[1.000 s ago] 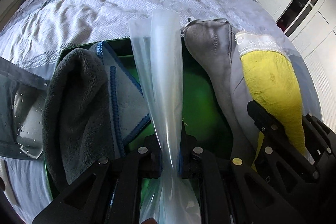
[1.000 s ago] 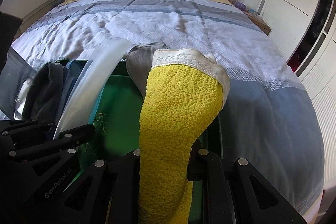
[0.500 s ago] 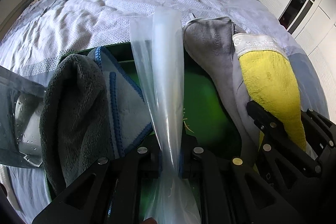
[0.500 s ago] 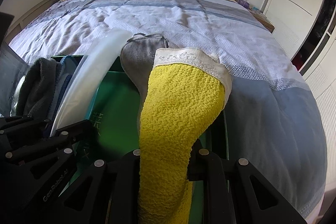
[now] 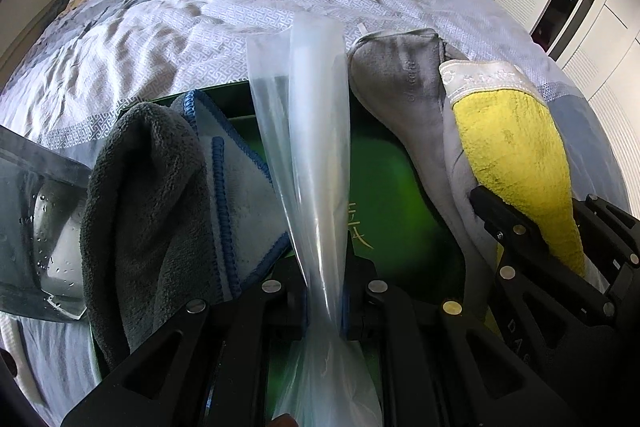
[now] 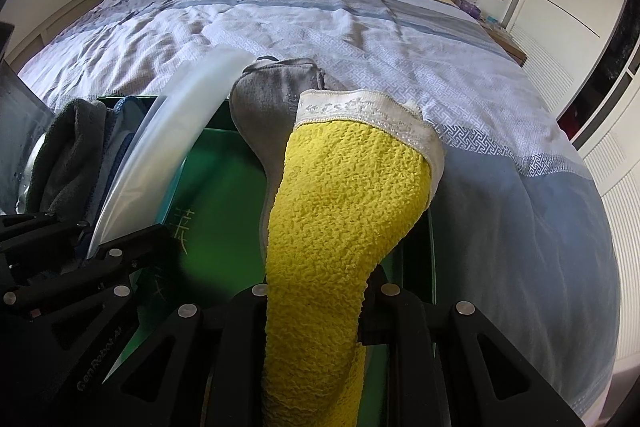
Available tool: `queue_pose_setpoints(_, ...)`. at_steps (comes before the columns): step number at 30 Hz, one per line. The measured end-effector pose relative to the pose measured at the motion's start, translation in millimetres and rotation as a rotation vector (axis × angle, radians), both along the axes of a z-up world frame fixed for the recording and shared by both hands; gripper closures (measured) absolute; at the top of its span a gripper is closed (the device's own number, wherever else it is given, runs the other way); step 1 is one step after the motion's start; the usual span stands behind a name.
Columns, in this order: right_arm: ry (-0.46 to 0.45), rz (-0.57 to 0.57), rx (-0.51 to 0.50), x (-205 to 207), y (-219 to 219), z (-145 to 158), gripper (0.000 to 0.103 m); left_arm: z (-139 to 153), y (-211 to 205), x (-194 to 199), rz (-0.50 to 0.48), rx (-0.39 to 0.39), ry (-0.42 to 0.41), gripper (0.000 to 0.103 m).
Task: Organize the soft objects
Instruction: 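Lower the clear strip and yellow towel into the tray with both tools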
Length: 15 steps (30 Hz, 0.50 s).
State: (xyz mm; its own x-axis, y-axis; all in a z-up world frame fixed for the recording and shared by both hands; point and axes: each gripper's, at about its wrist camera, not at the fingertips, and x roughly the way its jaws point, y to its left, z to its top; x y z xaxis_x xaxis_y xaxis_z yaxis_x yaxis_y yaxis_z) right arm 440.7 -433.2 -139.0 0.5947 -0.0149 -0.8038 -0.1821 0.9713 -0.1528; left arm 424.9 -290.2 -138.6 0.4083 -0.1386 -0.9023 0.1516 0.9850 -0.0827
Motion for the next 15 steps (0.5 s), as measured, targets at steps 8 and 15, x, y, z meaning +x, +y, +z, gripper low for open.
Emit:
queue_pose_setpoints(8,0.003,-0.002,-0.007,0.9,1.9,-1.0,0.084,-0.7,1.9,-0.3,0.0,0.006,-0.008,0.094)
queue_pose_setpoints(15,0.006,0.001,-0.016,2.3,2.7,-1.9,0.083,-1.4,1.8,-1.6,0.0,0.008,-0.017,0.094)
